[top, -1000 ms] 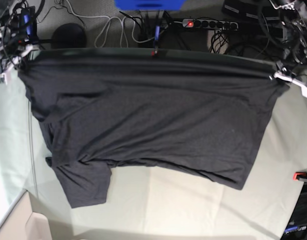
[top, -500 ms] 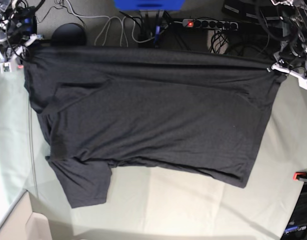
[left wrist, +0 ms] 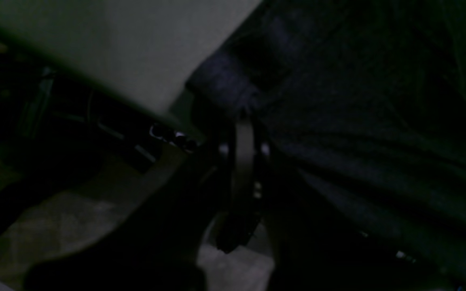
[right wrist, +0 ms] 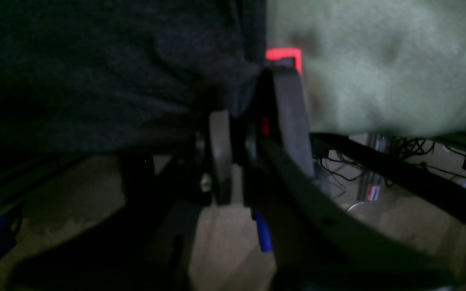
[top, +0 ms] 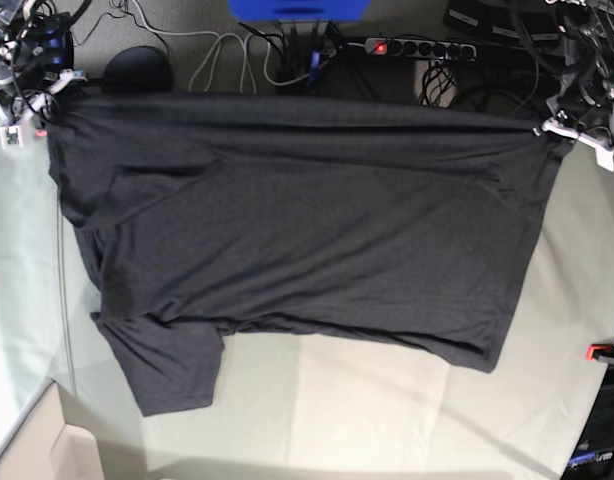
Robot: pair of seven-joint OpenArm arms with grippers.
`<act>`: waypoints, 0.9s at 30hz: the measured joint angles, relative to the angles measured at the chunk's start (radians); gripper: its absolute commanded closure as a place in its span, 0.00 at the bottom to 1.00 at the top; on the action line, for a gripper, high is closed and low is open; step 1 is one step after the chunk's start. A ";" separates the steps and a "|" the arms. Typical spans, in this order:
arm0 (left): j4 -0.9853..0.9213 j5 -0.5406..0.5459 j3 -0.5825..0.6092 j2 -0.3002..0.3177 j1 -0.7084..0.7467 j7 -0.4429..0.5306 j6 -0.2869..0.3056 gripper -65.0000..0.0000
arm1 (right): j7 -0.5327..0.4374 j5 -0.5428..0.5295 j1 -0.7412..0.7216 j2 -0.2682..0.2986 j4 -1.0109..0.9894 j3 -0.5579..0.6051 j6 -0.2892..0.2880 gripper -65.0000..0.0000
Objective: Layout the t-shirt on the table in an organized manner, then fold the t-shirt properly
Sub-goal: 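Lift the held shirt edge with both grippers and drag it outward, then release the edge and grasp the shirt sides midway with both grippers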
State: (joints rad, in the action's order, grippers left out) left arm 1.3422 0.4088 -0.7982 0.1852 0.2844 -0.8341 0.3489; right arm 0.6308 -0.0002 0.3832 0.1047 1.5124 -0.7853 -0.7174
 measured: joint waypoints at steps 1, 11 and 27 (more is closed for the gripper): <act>0.000 -0.001 0.000 0.000 0.000 0.001 0.000 0.88 | 0.000 0.001 0.000 0.000 0.000 0.000 0.000 0.84; 0.003 -0.022 -0.005 0.009 -0.002 0.013 -0.005 0.25 | 0.000 -0.011 -0.020 -0.006 0.006 -0.006 0.000 0.67; 0.056 -0.023 -0.077 0.039 -0.232 0.004 -0.008 0.21 | 0.012 0.014 -0.042 0.003 0.076 -0.088 0.015 0.67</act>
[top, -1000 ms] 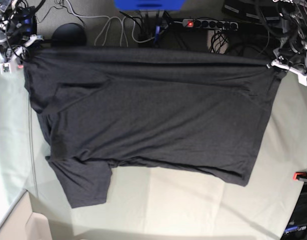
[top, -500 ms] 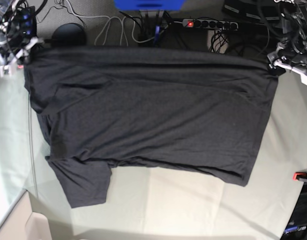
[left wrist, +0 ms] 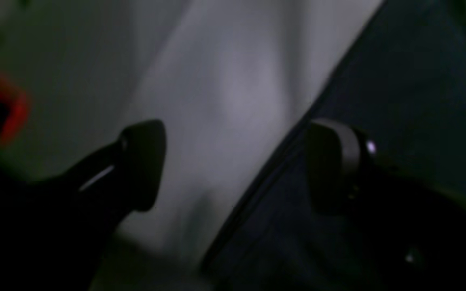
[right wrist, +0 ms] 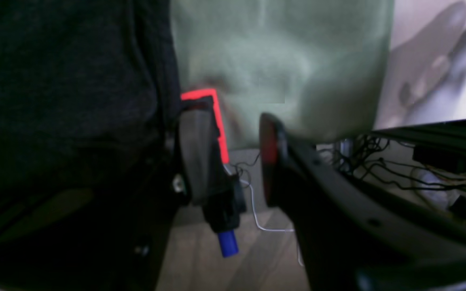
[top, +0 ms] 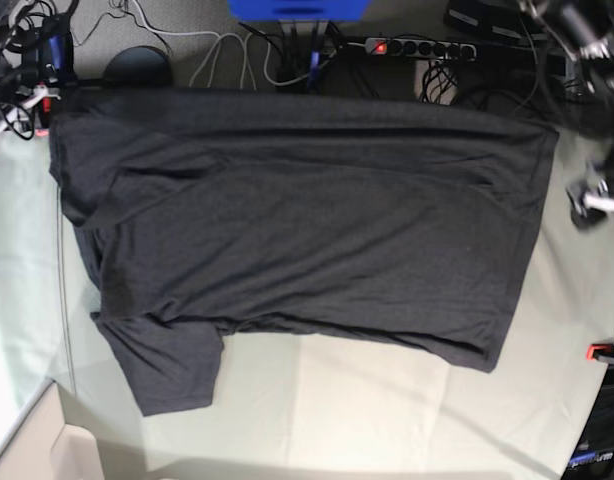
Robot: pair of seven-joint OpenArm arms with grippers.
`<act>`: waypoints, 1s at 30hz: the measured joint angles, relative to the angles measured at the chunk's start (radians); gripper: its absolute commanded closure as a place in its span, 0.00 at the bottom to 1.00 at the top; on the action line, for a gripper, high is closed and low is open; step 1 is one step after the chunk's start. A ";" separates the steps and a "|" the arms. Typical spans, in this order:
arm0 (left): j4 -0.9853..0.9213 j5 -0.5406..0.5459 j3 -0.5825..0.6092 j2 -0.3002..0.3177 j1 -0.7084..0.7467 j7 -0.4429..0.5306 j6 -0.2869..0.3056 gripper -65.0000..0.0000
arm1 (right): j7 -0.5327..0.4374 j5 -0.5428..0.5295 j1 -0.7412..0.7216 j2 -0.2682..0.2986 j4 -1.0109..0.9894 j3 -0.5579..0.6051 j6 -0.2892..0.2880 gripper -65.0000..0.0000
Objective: Layout the t-shirt on the table in an organized manner, then fold the t-shirt properly
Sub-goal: 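Release the edge and grasp the shirt sides midway with both grippers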
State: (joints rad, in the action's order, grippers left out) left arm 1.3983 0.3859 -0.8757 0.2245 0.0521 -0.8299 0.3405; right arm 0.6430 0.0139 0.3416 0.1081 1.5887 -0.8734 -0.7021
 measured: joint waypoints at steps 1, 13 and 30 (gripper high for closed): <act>0.001 -0.002 0.000 0.002 -0.021 0.002 0.000 0.21 | 0.000 0.000 0.000 0.000 0.000 0.000 0.000 0.67; -0.265 -0.174 0.301 0.006 -0.370 0.201 -0.001 0.21 | 0.003 0.004 -0.079 -0.031 -0.007 -0.018 0.002 0.67; -1.233 -0.449 0.538 0.025 -0.716 0.863 -0.015 0.21 | 0.011 0.008 -0.264 -0.040 -0.089 -0.055 0.003 0.67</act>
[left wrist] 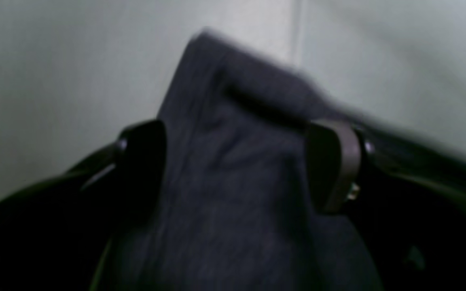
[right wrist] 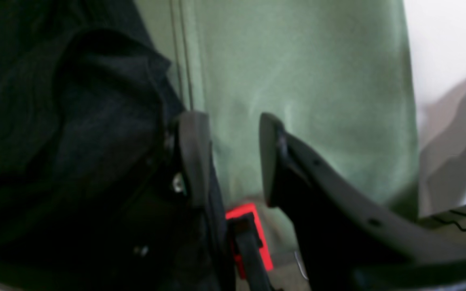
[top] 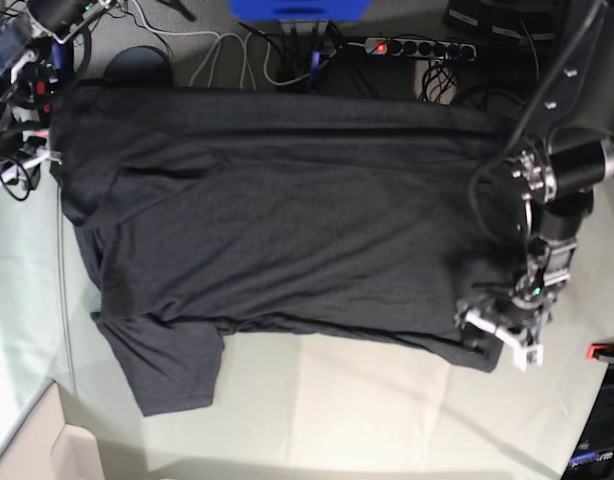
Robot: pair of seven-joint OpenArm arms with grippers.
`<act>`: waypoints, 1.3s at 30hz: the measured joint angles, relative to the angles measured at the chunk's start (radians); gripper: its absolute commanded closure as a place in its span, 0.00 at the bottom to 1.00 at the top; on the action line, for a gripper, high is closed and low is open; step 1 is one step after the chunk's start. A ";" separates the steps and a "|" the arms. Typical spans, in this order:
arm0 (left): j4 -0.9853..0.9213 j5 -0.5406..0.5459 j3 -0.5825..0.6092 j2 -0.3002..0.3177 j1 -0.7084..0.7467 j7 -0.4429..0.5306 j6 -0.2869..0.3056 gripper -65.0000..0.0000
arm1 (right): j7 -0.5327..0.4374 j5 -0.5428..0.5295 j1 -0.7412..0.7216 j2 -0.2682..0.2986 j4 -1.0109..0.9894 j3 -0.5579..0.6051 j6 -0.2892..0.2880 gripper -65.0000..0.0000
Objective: Layout the t-shirt on the table in an organized manner, then fold the t-shirt properly
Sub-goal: 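Release the edge and grasp the shirt sides midway with both grippers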
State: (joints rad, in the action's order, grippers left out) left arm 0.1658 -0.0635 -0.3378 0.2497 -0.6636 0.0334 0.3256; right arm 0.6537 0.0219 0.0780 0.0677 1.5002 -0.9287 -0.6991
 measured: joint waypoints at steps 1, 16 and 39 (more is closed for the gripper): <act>0.000 0.000 0.000 0.007 0.015 0.002 0.000 0.21 | 0.000 0.000 -0.008 0.005 -0.001 0.000 0.000 0.67; 0.011 0.003 0.001 0.029 0.079 0.065 -0.003 0.21 | -0.004 -0.002 -0.098 0.069 -0.045 0.089 -0.002 0.67; 0.014 0.021 -0.003 0.042 0.101 0.074 -0.015 1.00 | -0.165 -0.003 -0.385 0.151 -0.515 0.373 0.005 0.67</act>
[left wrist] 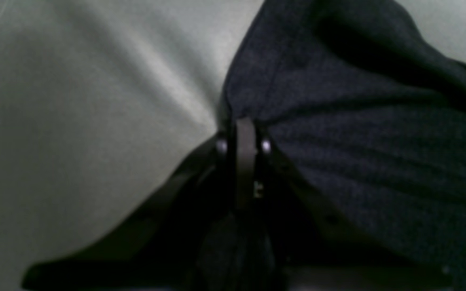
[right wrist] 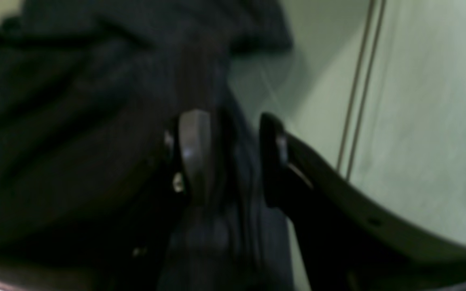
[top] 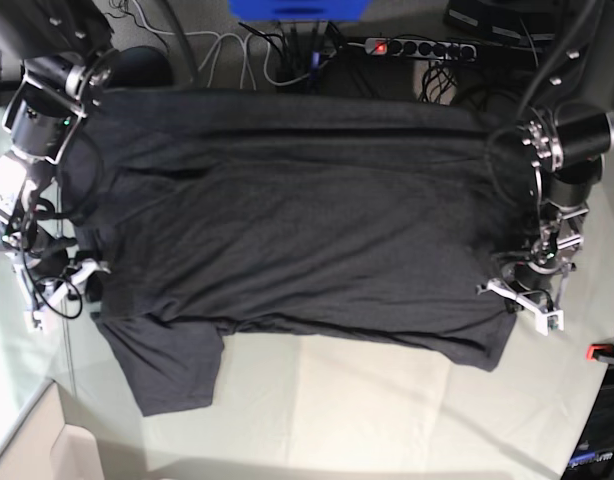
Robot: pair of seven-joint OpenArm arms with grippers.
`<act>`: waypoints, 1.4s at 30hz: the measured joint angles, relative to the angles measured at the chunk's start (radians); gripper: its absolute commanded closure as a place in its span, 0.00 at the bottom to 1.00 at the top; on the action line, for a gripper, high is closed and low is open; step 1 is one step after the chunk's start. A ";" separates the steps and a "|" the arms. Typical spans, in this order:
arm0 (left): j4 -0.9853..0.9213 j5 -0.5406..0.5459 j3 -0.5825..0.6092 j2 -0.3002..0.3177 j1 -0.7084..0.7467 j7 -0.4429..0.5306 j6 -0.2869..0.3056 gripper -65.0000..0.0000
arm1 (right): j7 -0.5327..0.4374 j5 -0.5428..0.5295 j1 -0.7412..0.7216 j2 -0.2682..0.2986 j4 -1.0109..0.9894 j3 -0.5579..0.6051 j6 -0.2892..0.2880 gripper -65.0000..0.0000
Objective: Layout the t-shirt on the table in an organized manner, then fold the t-shirt properly
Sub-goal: 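Release the edge and grasp the shirt sides midway with both grippers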
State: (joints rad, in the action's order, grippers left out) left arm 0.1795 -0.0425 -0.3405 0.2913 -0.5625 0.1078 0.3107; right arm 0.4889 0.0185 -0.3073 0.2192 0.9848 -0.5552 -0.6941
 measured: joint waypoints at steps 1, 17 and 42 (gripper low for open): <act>0.000 0.000 0.000 0.000 0.000 0.000 0.000 1.00 | -0.029 -0.001 -0.001 0.001 -0.022 0.002 0.000 0.67; -0.001 0.002 0.000 0.021 0.000 -0.013 0.023 1.00 | -0.183 0.004 0.003 0.050 -0.132 -0.003 -0.001 0.67; 0.009 -0.017 -0.209 0.056 0.012 -0.066 0.034 1.00 | -0.276 0.003 -0.014 0.037 -0.273 0.002 -0.001 0.67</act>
State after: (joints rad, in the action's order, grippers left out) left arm 0.1883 -0.0593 -0.5499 0.3470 -0.5507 0.0422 0.3447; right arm 0.2127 0.0219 -0.3210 0.2558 0.7116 -0.5537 -0.6949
